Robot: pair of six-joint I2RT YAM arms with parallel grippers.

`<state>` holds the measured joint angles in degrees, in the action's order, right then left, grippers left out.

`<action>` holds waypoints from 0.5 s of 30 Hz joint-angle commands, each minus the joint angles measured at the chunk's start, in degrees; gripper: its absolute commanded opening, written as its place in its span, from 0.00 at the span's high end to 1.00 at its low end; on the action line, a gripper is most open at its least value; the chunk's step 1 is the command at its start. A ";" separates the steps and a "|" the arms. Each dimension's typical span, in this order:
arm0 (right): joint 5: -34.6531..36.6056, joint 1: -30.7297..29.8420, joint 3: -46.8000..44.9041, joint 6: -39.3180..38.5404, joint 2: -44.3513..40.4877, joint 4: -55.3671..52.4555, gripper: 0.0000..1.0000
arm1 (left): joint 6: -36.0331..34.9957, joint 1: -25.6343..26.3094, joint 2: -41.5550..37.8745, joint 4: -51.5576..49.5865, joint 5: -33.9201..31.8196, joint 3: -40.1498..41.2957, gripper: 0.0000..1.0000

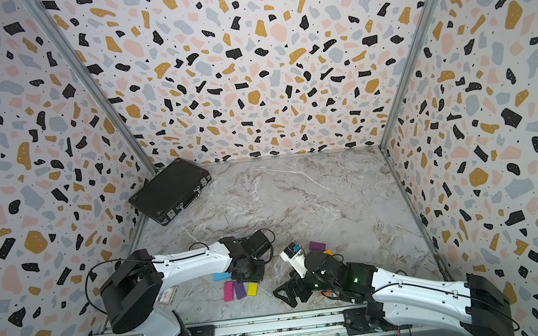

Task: Assemble the letter t with building blocks
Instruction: Pick up the building block from the center of the board.

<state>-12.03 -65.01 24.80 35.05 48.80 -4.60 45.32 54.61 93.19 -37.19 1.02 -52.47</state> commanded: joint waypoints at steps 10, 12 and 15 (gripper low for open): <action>1.80 -0.20 2.54 -2.28 -2.32 -3.21 0.02 | 0.26 0.85 -1.51 -1.39 2.10 -1.25 0.95; 2.44 -0.20 3.62 -3.23 -2.57 -5.28 0.01 | -0.13 0.85 -2.29 -2.51 2.06 -2.04 1.00; 3.21 -0.23 5.07 -4.42 -3.00 -7.48 0.01 | -1.25 0.85 -3.22 -4.49 2.35 -3.73 1.00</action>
<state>-10.52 -65.01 26.76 32.75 46.96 -8.71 45.52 55.18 92.27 -39.09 2.66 -53.52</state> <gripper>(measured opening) 0.992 0.283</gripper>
